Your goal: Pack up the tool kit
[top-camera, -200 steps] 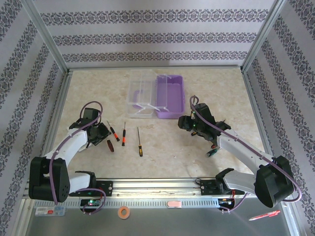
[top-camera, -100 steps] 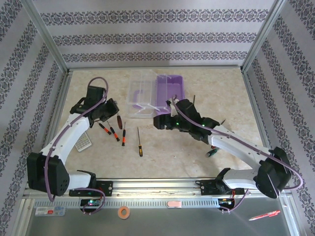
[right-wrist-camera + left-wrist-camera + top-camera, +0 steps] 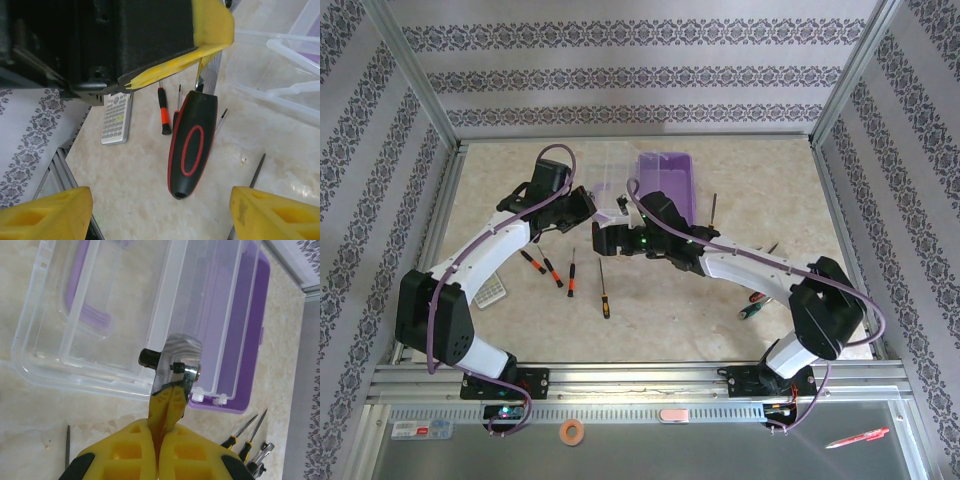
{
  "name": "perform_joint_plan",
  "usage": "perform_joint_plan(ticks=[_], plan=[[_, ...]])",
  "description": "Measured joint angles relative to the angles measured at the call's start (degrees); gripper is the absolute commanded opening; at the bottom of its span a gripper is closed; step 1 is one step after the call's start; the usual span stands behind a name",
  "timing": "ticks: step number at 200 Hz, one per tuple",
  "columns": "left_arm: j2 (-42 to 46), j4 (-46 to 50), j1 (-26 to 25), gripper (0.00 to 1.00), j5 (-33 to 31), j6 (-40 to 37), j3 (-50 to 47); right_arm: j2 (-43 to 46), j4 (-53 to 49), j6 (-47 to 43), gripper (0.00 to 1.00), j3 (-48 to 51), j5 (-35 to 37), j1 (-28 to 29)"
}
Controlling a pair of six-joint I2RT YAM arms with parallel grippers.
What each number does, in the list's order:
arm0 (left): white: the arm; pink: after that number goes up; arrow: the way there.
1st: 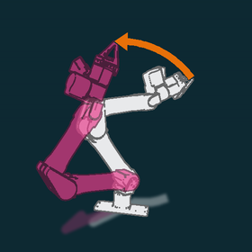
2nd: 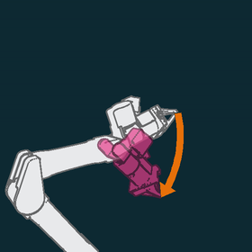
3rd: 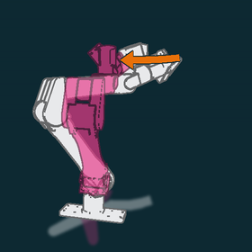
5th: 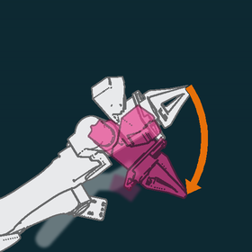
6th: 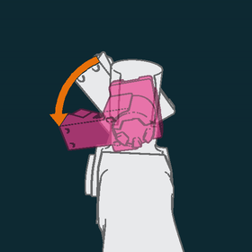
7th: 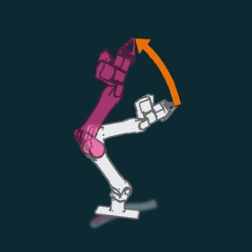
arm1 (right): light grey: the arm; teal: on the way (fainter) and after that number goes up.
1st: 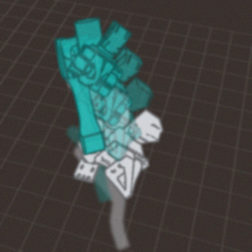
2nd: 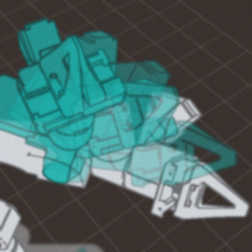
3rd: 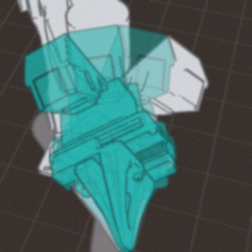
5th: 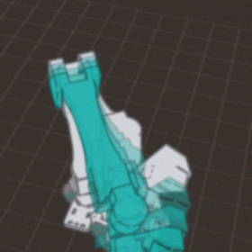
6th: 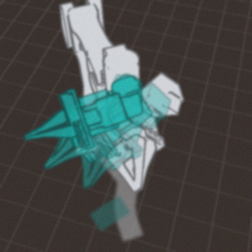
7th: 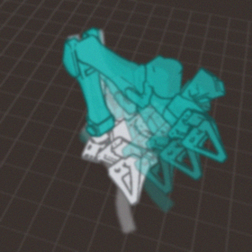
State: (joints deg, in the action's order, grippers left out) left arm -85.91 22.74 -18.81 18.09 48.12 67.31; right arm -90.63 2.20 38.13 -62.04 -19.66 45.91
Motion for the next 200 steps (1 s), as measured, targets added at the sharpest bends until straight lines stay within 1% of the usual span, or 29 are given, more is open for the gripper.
perform_joint_plan(ticks=[27, 67, 87, 101, 146, 157, 161, 185, 193, 200], plan=[[0.0, -1.6, 0.0, 0.00, 0.8, 1.0, -0.2, -3.6, -0.2, 1.1, 0.65, -2.1, 0.7, 0.0], [0.1, -4.0, 0.0, 0.00, 1.6, 2.2, -2.6, -8.7, -0.7, 2.4, 0.46, -5.6, 0.9, 0.0], [0.3, -4.9, 0.0, 0.00, 1.7, 2.8, -4.5, -10.0, -1.2, 2.6, 0.42, -6.8, 1.1, 0.0], [0.8, -5.7, 0.0, 0.00, 1.9, 3.2, -5.4, -10.5, -1.3, 2.8, 0.36, -6.8, 1.2, 0.0], [1.9, -7.0, -0.4, 0.00, 3.1, 3.8, -6.7, -11.4, -1.1, 3.4, 0.35, -7.1, 1.2, 0.0], [2.0, -7.6, -0.4, 0.00, 3.4, 4.0, -6.8, -11.6, -1.0, 3.3, 0.21, -7.3, 1.2, 0.0], [2.0, -7.8, -0.4, 0.00, 3.4, 4.1, -6.9, -11.7, -1.1, 4.0, 0.18, -7.4, 1.3, 0.0], [2.2, -8.9, -0.3, 0.00, 3.3, 4.5, -7.7, -12.0, -1.2, 4.2, 0.14, -7.6, 1.2, 0.0], [2.3, -9.1, -0.3, 0.05, 3.3, 4.5, -8.0, -12.0, -1.3, 4.2, 0.13, -7.6, 1.2, 0.1], [2.4, -9.2, -0.3, 0.15, 3.3, 4.7, -8.1, -12.0, -1.3, 4.2, 0.12, -7.6, 1.2, 0.1]])
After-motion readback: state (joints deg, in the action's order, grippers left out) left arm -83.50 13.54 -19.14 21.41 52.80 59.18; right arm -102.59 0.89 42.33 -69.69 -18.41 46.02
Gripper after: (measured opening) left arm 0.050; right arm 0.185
